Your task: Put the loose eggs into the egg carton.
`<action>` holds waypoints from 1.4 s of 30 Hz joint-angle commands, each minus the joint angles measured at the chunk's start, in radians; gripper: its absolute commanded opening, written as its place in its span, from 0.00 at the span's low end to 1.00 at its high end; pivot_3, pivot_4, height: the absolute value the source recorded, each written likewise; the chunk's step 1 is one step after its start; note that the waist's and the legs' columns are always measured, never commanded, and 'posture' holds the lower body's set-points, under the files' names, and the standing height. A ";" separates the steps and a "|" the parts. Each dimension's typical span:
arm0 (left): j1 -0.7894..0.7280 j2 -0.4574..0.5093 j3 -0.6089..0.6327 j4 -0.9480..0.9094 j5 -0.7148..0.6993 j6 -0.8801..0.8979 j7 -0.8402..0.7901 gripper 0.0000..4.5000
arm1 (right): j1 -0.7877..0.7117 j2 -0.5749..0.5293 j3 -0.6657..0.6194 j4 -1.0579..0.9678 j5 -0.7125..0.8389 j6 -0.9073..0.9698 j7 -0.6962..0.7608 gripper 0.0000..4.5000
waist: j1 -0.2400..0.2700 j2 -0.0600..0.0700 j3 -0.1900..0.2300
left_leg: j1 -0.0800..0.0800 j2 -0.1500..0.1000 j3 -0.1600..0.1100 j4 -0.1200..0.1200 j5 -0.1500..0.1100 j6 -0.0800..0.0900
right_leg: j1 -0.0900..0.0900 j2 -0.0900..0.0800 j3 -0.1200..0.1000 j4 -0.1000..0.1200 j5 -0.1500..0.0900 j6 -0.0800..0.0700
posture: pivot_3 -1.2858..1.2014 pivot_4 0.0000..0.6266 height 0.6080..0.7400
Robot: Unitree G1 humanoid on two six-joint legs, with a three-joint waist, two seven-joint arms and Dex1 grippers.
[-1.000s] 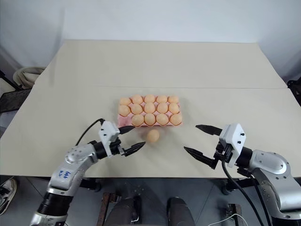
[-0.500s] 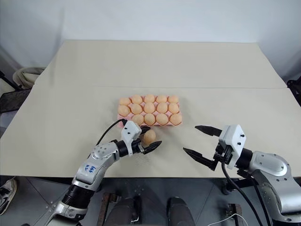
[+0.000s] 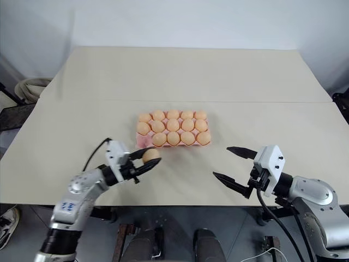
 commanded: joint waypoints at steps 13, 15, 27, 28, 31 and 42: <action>-0.328 0.025 -0.043 0.350 0.132 -0.084 0.034 0.77 | -0.053 0.003 0.010 -0.003 0.004 -0.020 0.002 1.00 | 0.022 0.000 0.000 | -0.005 -0.001 0.000 -0.001 0.002 0.004 | -0.005 0.000 -0.001 -0.001 0.000 0.000 | 0.52 0.24 1.00; -0.323 0.030 -0.036 0.351 0.130 -0.096 0.030 0.77 | -0.044 0.004 0.003 -0.009 0.005 -0.020 -0.005 1.00 | 0.020 0.000 0.000 | -0.005 0.000 0.000 -0.001 0.001 0.004 | -0.005 0.001 -0.001 -0.002 0.000 0.000 | 0.52 0.24 1.00; -0.060 0.092 0.226 0.164 0.017 -0.154 0.065 0.84 | -0.030 0.015 0.026 -0.004 0.006 -0.031 -0.010 1.00 | 0.019 0.000 0.000 | -0.001 0.001 0.000 0.000 -0.001 0.000 | -0.002 0.000 0.000 0.001 0.000 0.001 | 0.52 0.24 1.00; -0.041 0.097 0.238 0.155 0.018 -0.157 0.068 0.89 | -0.035 0.014 0.030 0.000 0.006 -0.033 -0.007 1.00 | 0.019 0.000 0.000 | -0.001 0.001 0.000 0.000 -0.001 0.000 | -0.002 0.000 0.000 0.001 0.000 0.000 | 0.52 0.24 1.00; 0.033 0.116 0.260 0.123 0.013 -0.139 0.062 0.99 | -0.063 0.014 0.048 0.022 0.007 -0.033 0.008 1.00 | 0.019 0.000 0.000 | -0.002 0.001 0.001 0.000 -0.001 0.000 | -0.003 0.000 0.000 0.000 0.000 0.000 | 0.52 0.24 1.00; 0.078 0.155 0.200 0.077 -0.035 -0.009 -0.016 0.99 | -0.097 0.017 0.071 0.043 0.002 -0.036 0.022 1.00 | 0.019 0.000 0.000 | -0.002 0.001 0.000 -0.004 -0.002 -0.001 | -0.004 -0.001 0.000 -0.004 -0.001 -0.001 | 0.52 0.24 1.00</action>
